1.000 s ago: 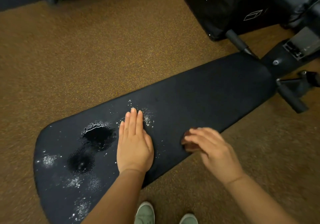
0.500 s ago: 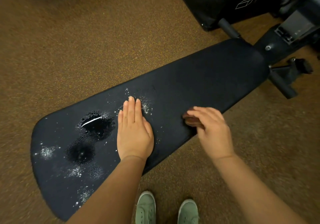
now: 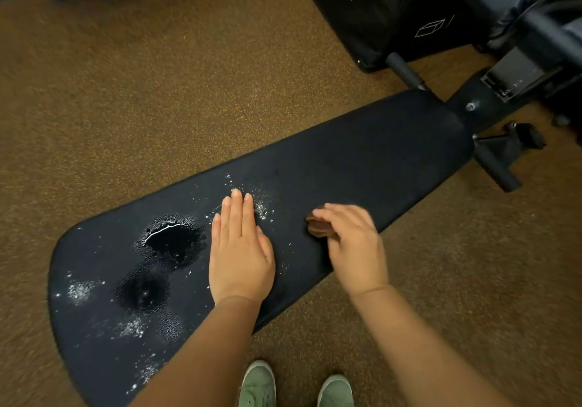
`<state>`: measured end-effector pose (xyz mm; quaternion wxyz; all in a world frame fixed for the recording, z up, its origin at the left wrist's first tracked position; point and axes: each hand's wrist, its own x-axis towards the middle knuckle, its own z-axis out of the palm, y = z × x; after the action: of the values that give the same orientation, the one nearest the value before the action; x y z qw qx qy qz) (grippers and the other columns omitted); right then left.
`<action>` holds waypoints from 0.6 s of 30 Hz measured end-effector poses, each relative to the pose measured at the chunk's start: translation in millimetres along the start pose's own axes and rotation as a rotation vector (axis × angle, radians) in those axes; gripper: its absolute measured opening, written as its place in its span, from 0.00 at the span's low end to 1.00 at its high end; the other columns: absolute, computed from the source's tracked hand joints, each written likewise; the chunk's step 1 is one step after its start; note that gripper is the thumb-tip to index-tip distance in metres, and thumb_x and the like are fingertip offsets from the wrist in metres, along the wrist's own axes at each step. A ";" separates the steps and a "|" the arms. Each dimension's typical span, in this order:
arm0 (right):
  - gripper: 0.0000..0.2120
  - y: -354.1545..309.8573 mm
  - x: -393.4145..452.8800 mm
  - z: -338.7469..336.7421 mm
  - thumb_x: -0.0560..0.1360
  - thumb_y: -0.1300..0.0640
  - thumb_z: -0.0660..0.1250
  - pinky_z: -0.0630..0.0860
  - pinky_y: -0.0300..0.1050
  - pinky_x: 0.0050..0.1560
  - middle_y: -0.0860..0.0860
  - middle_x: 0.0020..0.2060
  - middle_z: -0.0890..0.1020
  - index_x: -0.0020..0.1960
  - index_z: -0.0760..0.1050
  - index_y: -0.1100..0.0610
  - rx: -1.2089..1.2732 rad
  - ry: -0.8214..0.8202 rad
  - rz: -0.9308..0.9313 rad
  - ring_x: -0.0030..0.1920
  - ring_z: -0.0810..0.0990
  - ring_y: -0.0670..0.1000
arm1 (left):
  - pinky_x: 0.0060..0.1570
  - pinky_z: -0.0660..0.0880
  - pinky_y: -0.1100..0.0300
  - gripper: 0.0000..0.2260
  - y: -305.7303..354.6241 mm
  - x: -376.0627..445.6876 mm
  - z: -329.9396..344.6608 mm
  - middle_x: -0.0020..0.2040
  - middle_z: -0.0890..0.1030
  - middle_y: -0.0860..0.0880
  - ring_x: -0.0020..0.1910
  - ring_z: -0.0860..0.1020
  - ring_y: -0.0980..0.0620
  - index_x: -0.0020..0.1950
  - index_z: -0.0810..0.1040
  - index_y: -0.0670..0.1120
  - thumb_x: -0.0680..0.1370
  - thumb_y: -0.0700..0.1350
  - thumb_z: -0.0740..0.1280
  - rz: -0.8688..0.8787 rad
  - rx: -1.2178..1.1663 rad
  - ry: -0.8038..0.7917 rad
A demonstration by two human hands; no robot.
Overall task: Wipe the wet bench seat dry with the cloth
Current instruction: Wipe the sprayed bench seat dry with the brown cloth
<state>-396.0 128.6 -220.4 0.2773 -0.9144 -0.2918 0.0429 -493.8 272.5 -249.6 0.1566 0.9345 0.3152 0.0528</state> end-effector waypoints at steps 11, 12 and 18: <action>0.26 38.1 8.9 -24.3 0.62 0.73 0.70 0.71 0.42 0.62 0.50 0.55 0.81 0.56 0.81 0.53 -0.007 -0.044 -0.066 0.58 0.74 0.48 | 0.73 0.41 0.60 0.26 -0.1 1.9 -6.1 0.77 0.55 0.48 0.76 0.49 0.54 0.76 0.59 0.44 0.78 0.49 0.45 0.003 -0.117 -0.001; 0.25 30.4 5.3 -19.4 0.64 0.71 0.71 0.71 0.44 0.63 0.51 0.57 0.80 0.58 0.80 0.54 -0.024 -0.049 -0.027 0.61 0.73 0.49 | 0.73 0.40 0.62 0.26 -0.2 2.2 -10.5 0.77 0.56 0.49 0.75 0.48 0.56 0.75 0.59 0.44 0.78 0.50 0.45 -0.001 -0.176 0.002; 0.17 31.6 -14.9 -22.0 0.78 0.48 0.60 0.66 0.51 0.66 0.48 0.67 0.73 0.65 0.75 0.48 -0.179 -0.040 -0.096 0.67 0.70 0.54 | 0.73 0.43 0.59 0.26 -23.6 -22.9 -31.3 0.76 0.56 0.49 0.75 0.50 0.54 0.75 0.60 0.43 0.78 0.52 0.46 -0.087 -0.139 0.043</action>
<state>-386.8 88.3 -220.0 0.1904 -0.9194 -0.3435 0.0218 -531.7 284.5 -227.7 0.2165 0.9055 0.3542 0.0876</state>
